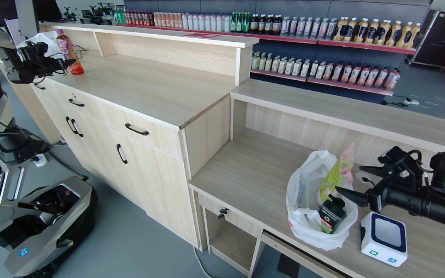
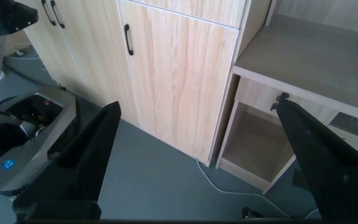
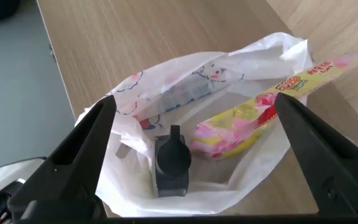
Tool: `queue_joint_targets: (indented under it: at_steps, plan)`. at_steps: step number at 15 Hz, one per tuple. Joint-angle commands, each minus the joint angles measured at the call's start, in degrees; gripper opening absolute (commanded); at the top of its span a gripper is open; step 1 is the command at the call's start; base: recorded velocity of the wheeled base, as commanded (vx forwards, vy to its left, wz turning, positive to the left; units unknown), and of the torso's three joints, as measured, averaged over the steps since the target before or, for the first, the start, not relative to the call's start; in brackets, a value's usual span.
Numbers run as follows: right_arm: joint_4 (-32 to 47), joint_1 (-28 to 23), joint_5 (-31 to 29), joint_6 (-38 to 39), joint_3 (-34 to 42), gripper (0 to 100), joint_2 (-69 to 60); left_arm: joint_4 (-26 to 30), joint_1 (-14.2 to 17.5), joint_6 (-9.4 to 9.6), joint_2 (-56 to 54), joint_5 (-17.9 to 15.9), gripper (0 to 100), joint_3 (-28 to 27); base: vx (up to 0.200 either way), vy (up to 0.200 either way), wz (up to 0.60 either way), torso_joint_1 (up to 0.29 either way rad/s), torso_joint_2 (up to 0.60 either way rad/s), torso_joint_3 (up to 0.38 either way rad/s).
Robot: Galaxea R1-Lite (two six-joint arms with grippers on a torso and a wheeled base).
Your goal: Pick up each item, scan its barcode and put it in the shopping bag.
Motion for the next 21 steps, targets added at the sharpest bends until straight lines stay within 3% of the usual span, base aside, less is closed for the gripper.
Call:
queue_joint_targets:
  at_steps: [1, 3, 7, 11, 12, 13, 16, 21]
  plan:
    - [9.27, -5.70, -0.31, -0.54, 1.28, 100, -16.56, -0.01, 0.00, -0.01, -0.02, -0.02, 100, 0.01, 0.000, 0.000, 0.00, 0.000, 0.00, 0.000]
    - [15.51, -10.27, -6.37, -3.88, 0.75, 100, -23.50, -0.01, 0.00, -0.01, -0.02, -0.02, 100, 0.01, 0.000, 0.000, -0.60, 0.002, 0.01, 0.002]
    - [19.55, -10.97, -12.08, 2.63, -3.65, 100, -32.55, -0.01, 0.00, -0.01, -0.02, -0.02, 100, 0.01, 0.000, 0.000, -0.60, 0.001, 0.00, 0.002]
    - [40.91, -12.03, -14.37, 5.61, -12.70, 100, -41.34, -0.01, 0.00, -0.01, -0.02, -0.02, 100, 0.01, 0.000, 0.000, -0.60, 0.004, 0.00, 0.002]
    - [47.41, -11.41, -18.32, 7.55, -14.98, 100, -44.16, -0.01, 0.00, -0.01, -0.02, -0.02, 100, 0.01, 0.000, 0.000, -0.60, 0.002, 0.01, 0.007]
    - [48.12, -11.24, -19.82, 8.08, -14.90, 100, -45.21, -0.01, 0.00, -0.01, -0.02, -0.02, 100, 0.01, 0.000, 0.000, -0.60, 0.002, 0.00, 0.002]
    - [48.29, -10.71, -24.39, 9.04, -10.77, 100, -52.33, -0.01, 0.00, -0.01, -0.02, -0.02, 100, 0.01, 0.000, 0.000, -0.60, 0.001, 0.01, 0.002]
    - [43.02, -7.10, -24.83, 20.29, 13.93, 100, -72.63, -0.01, 0.00, -0.01, -0.02, -0.02, 100, 0.01, 0.000, 0.000, 0.00, 0.000, 0.00, 0.000]
